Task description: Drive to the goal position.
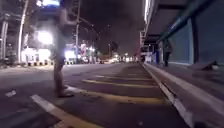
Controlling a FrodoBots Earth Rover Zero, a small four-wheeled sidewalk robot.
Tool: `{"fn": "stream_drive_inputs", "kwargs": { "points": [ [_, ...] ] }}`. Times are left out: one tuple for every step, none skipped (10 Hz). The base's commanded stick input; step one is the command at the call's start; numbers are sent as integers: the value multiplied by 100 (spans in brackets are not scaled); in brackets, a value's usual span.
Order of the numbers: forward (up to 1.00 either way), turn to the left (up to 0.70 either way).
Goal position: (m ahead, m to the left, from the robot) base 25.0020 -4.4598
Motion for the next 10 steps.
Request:
{"fn": "stream_drive_inputs", "kwargs": {
  "points": [
    [100, 0],
    [100, 0],
    [100, 0],
    [100, 0],
    [100, 0],
    [100, 0],
    [100, 0],
    [100, 0],
    [100, 0],
    [100, 0]
  ]
}}
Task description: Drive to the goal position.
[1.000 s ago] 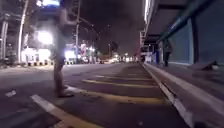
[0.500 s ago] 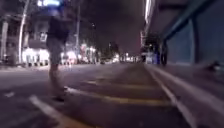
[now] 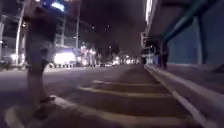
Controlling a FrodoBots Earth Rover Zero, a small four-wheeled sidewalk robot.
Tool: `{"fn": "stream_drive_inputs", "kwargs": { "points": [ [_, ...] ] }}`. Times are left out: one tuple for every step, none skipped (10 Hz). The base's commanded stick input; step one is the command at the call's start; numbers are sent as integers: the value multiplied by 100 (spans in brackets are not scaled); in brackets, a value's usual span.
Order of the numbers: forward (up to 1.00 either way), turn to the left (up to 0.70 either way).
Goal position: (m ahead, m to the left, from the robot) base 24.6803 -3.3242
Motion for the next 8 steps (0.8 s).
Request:
{"fn": "stream_drive_inputs", "kwargs": {
  "points": [
    [100, 0],
    [100, 0],
    [100, 0],
    [100, 0],
    [100, 0],
    [100, 0],
    [100, 0],
    [100, 0]
  ]
}}
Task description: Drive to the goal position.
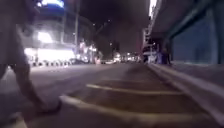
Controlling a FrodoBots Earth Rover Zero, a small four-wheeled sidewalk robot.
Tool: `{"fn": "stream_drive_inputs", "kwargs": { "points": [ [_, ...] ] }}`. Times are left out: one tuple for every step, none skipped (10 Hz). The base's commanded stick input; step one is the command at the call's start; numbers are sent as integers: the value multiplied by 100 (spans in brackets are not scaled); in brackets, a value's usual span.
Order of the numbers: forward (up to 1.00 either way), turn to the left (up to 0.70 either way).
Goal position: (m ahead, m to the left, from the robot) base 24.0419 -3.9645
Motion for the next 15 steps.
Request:
{"fn": "stream_drive_inputs", "kwargs": {
  "points": [
    [100, 0],
    [100, 0],
    [100, 0],
    [100, 0],
    [100, 0],
    [100, 0],
    [100, 0],
    [100, 0],
    [100, 0],
    [100, 0],
    [100, 0],
    [100, 0],
    [100, 0],
    [100, 0],
    [100, 0]
  ]
}}
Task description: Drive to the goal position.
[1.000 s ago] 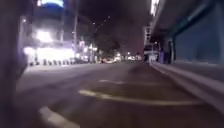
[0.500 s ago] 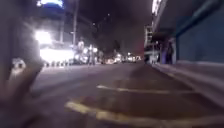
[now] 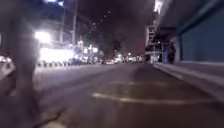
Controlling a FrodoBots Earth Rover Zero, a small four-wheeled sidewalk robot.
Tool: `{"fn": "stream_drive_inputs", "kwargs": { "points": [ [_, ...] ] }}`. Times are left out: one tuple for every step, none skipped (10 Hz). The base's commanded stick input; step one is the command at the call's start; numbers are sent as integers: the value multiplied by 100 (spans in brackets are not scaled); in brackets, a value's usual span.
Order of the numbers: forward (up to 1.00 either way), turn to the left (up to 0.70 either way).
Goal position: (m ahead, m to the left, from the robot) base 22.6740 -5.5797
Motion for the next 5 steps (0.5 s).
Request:
{"fn": "stream_drive_inputs", "kwargs": {
  "points": [
    [100, 0],
    [100, 0],
    [100, 0],
    [100, 0],
    [100, 0]
  ]
}}
